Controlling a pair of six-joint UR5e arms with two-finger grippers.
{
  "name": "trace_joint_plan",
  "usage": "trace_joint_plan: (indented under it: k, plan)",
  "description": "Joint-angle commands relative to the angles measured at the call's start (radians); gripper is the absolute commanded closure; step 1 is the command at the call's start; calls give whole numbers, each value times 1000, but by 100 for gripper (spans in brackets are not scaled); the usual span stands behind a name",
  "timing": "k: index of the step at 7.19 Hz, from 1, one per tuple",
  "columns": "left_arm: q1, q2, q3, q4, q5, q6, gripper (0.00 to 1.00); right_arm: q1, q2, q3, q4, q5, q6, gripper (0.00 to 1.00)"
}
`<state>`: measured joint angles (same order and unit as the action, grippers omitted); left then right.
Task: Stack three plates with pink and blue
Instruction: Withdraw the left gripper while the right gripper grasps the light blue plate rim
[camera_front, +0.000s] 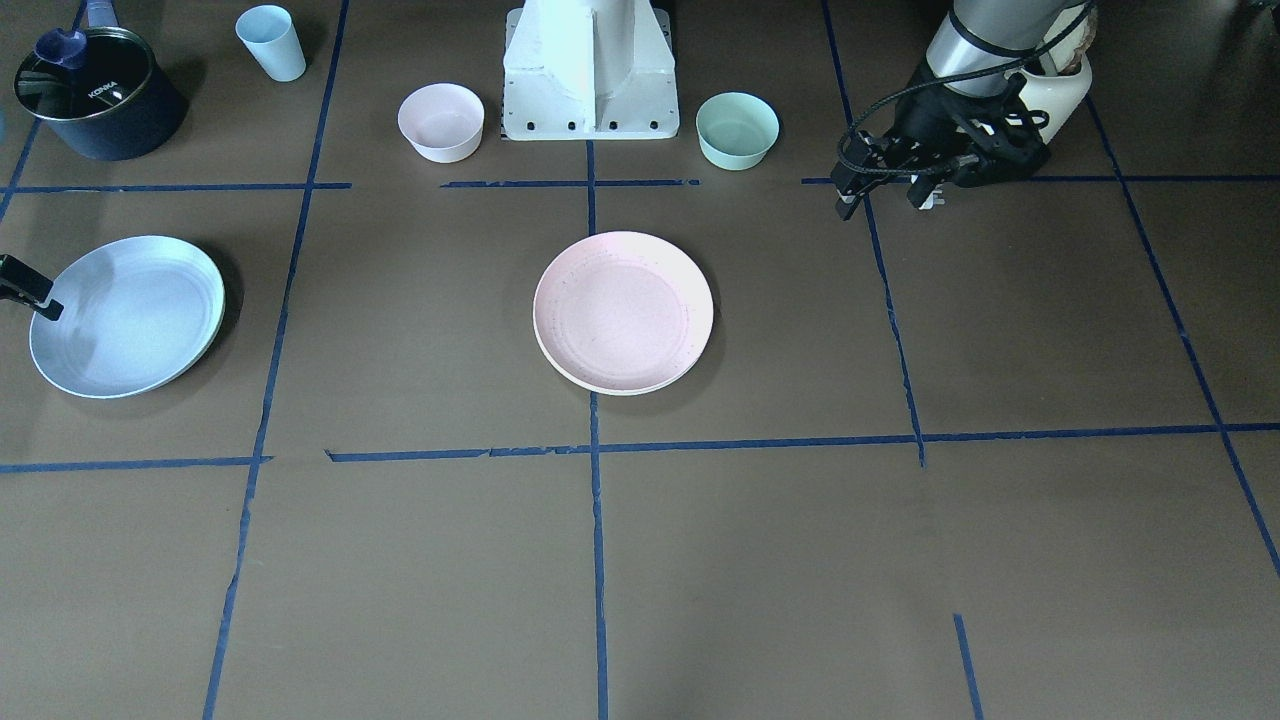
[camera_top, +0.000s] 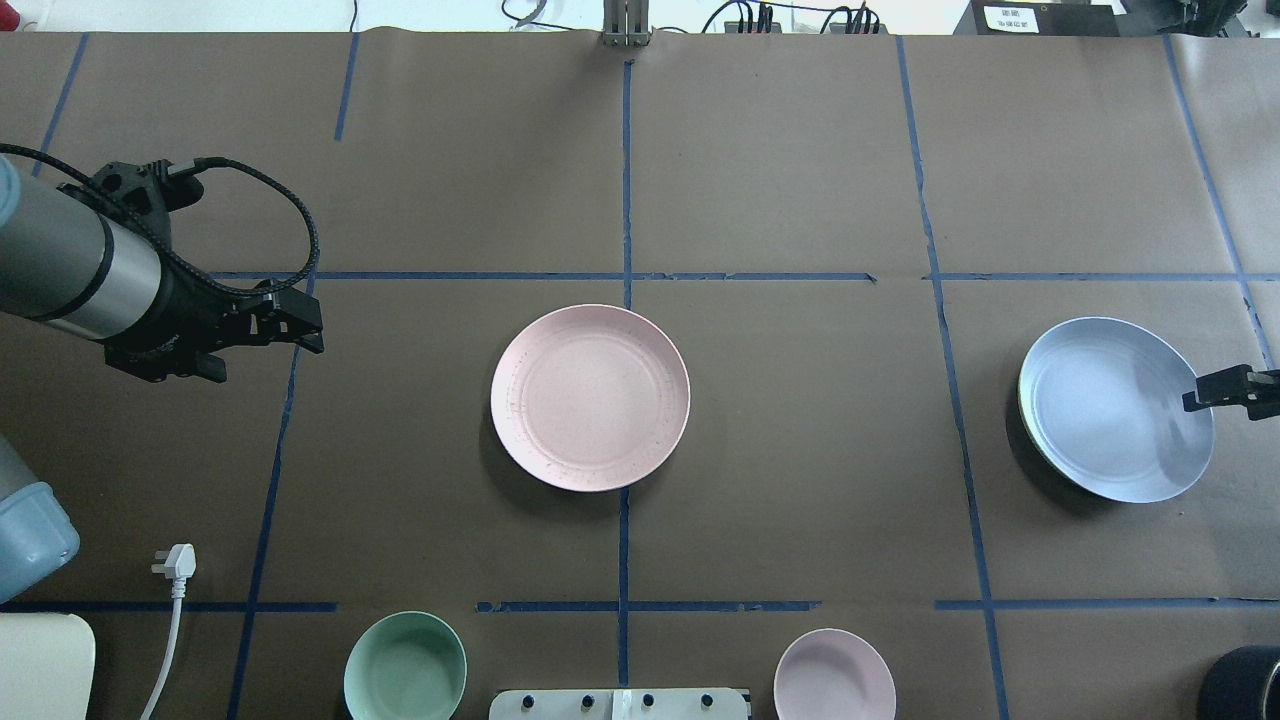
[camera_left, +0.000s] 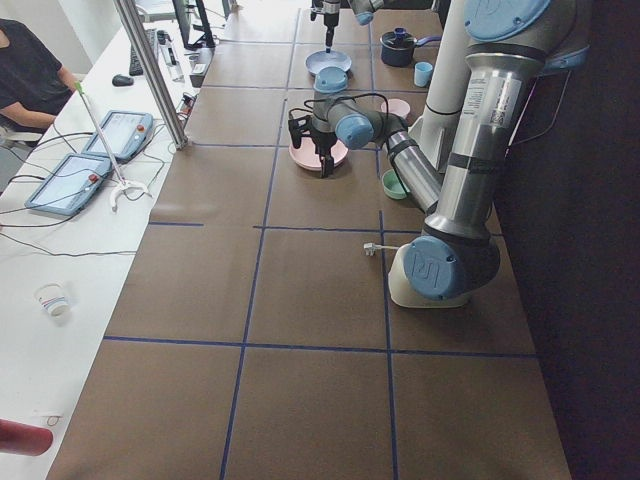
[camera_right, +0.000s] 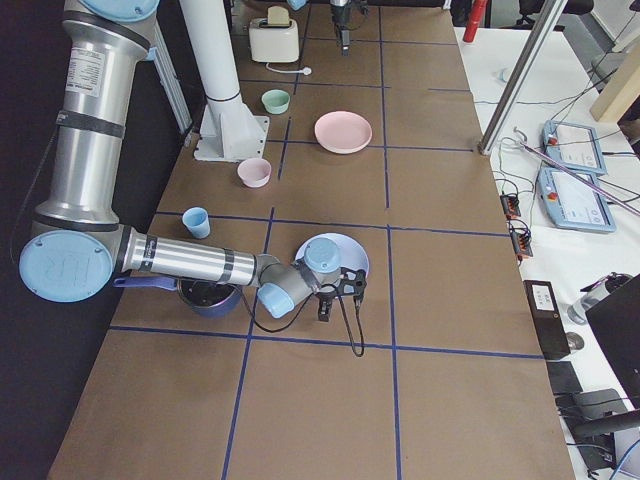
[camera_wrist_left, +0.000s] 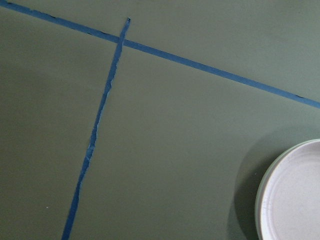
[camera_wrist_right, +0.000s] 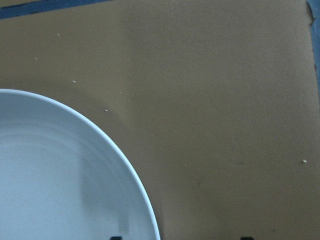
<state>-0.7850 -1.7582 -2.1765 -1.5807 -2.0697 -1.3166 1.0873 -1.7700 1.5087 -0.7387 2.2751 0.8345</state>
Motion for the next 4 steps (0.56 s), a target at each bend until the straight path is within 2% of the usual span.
trace_joint_plan:
  k: [1, 2, 3, 4]
  plan:
    - [-36, 49, -22, 1, -9, 54, 0, -6, 15, -12, -1, 1, 0, 48]
    - [-37, 51, -22, 1, -9, 54, 0, -6, 29, -12, 1, 7, -3, 77]
    - [-37, 51, -22, 1, -9, 54, 0, -6, 27, -12, 28, 32, -14, 97]
    - [-39, 51, -22, 1, -9, 54, 0, -4, 26, -9, 41, 55, -14, 100]
